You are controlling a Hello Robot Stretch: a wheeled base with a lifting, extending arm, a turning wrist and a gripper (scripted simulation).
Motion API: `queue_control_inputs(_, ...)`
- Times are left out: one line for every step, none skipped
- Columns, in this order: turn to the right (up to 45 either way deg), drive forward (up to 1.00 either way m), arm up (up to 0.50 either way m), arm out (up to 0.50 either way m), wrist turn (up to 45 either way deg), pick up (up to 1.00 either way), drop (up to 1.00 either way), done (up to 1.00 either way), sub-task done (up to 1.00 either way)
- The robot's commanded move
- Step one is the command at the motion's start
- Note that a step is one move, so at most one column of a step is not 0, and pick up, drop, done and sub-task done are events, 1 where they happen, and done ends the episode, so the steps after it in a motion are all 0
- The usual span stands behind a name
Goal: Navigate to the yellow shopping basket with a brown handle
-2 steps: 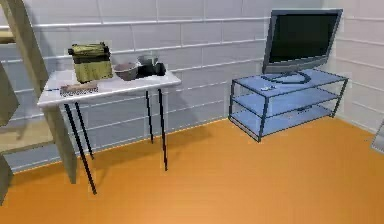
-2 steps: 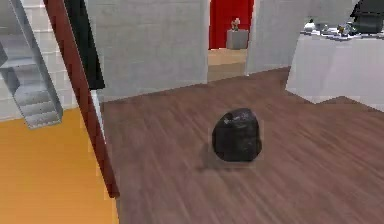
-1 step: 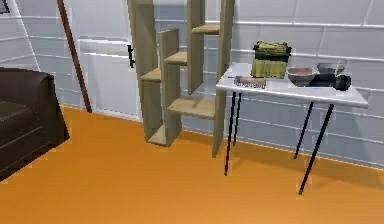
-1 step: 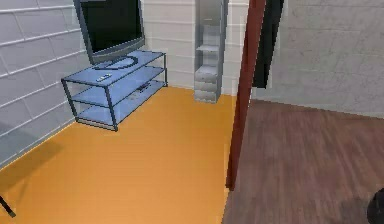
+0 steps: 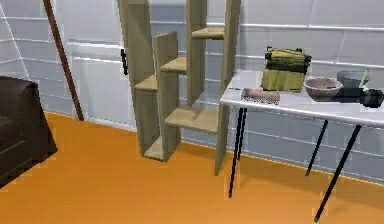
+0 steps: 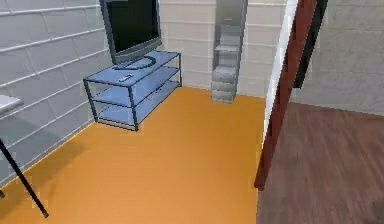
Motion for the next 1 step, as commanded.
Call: queue_control_inputs(-24.0,0.0,0.0,0.0,0.0,0.0,0.0,0.0,0.0)
